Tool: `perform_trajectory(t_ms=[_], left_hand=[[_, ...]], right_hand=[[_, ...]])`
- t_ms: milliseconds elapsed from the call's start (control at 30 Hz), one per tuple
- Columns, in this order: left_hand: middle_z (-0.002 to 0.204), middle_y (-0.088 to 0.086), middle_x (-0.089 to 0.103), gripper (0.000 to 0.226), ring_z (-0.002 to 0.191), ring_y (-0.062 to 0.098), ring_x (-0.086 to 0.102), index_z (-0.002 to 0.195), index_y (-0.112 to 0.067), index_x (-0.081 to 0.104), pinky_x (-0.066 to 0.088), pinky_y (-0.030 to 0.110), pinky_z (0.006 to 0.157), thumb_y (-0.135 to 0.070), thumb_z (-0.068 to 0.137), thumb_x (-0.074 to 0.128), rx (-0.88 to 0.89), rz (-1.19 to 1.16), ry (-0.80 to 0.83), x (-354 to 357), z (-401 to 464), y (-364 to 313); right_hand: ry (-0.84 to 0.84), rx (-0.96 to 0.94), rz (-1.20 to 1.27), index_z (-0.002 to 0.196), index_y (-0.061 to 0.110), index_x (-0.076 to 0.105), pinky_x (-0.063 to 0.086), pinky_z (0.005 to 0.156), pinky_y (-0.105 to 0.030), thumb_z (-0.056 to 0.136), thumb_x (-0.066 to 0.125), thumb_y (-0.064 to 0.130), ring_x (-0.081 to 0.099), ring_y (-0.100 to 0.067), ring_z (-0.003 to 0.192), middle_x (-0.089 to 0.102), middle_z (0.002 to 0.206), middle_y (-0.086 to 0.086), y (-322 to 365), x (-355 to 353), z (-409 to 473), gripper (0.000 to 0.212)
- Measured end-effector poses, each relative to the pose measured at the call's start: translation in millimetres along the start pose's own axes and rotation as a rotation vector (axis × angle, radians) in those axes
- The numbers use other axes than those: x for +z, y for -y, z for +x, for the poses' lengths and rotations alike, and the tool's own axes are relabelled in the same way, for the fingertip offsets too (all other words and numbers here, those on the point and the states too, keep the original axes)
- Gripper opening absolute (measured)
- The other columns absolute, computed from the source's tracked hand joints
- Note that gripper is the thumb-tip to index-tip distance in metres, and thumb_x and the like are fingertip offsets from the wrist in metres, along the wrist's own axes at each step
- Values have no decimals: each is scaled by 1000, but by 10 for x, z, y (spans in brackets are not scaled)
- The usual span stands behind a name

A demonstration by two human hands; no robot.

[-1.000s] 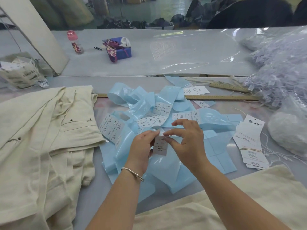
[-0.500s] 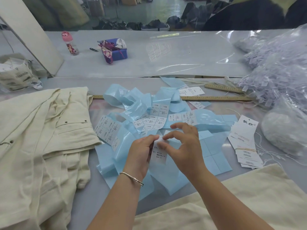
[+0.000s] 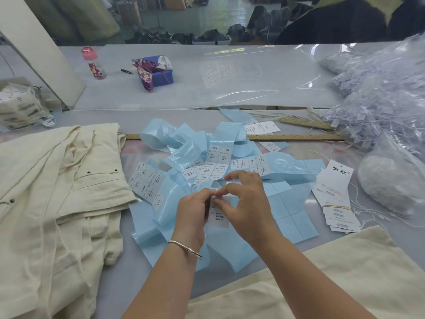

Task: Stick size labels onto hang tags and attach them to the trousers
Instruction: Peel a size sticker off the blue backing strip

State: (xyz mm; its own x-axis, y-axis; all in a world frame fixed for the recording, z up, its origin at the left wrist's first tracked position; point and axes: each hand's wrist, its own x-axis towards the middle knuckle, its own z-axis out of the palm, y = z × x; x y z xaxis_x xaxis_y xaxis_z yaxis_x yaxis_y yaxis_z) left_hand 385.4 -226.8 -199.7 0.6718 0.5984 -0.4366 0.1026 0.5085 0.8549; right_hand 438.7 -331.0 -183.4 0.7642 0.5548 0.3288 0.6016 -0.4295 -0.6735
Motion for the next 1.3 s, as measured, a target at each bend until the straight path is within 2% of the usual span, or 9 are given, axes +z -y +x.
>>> perform_trajectory(t_ms=[300,567,667,800,900,1033,1100,1200,1300], left_hand=[[60,2,59,5,47,11,42,78,-6,68,35,19,38,-7,81,64,-151,-42,33,-36,89,-50],[63,2,56,5,52,15,47,85,-4,68,42,29,58,-5,82,66,-115,-31,-16,-31,154,-80],[64,1,56,1,45,9,43,82,-8,66,35,19,44,-7,83,66,-80,-14,-83,-77,220,-101],[63,-3,57,12,45,7,45,77,-13,62,33,18,40,-14,88,66,-29,23,-188,-128,248,-108],[72,1,63,31,55,14,53,74,-13,62,39,24,51,-33,96,55,-4,332,-187,-154,184,-176],[84,-2,64,33,83,24,61,82,-18,60,43,32,72,-48,94,51,305,1217,-271,-158,-32,-313],[88,-10,62,20,84,13,61,84,-29,62,42,28,70,-48,88,61,493,1110,-94,55,-290,-340],[99,-19,59,18,93,-7,55,86,-40,68,43,19,80,-56,77,71,517,1071,346,525,-672,-175],[110,-17,55,19,108,-2,51,88,-37,68,44,24,92,-48,75,77,527,1157,497,916,-935,128]], right_hand=[[-22,-54,-41,80,19,77,40,89,-32,76,79,16,50,-23,109,65,107,1,-77,-30,86,6],[-87,-163,-31,74,15,73,46,87,-37,73,80,7,56,-23,103,66,102,-1,-9,-156,-31,11],[-104,-127,170,76,15,69,44,87,-22,75,76,5,60,-12,98,68,96,4,-12,-306,-237,12],[-152,203,729,80,9,67,51,81,-18,79,68,-9,67,-13,84,72,83,-1,-129,-621,-460,18],[-209,360,857,83,7,64,51,74,-15,81,60,-16,64,-10,78,69,77,0,-253,-845,-568,23],[-169,425,749,83,12,66,50,71,-14,81,58,-16,64,-7,76,69,75,4,-414,-1091,-695,28],[-149,435,682,81,14,67,50,74,-21,81,59,-15,64,-7,75,70,75,3,-472,-1224,-763,29],[-113,424,568,77,18,68,48,76,-32,80,60,-12,62,-10,72,70,75,4,-534,-1391,-853,30],[-50,407,519,77,19,67,47,74,-38,80,60,-10,59,-9,69,69,75,4,-606,-1579,-946,30]])
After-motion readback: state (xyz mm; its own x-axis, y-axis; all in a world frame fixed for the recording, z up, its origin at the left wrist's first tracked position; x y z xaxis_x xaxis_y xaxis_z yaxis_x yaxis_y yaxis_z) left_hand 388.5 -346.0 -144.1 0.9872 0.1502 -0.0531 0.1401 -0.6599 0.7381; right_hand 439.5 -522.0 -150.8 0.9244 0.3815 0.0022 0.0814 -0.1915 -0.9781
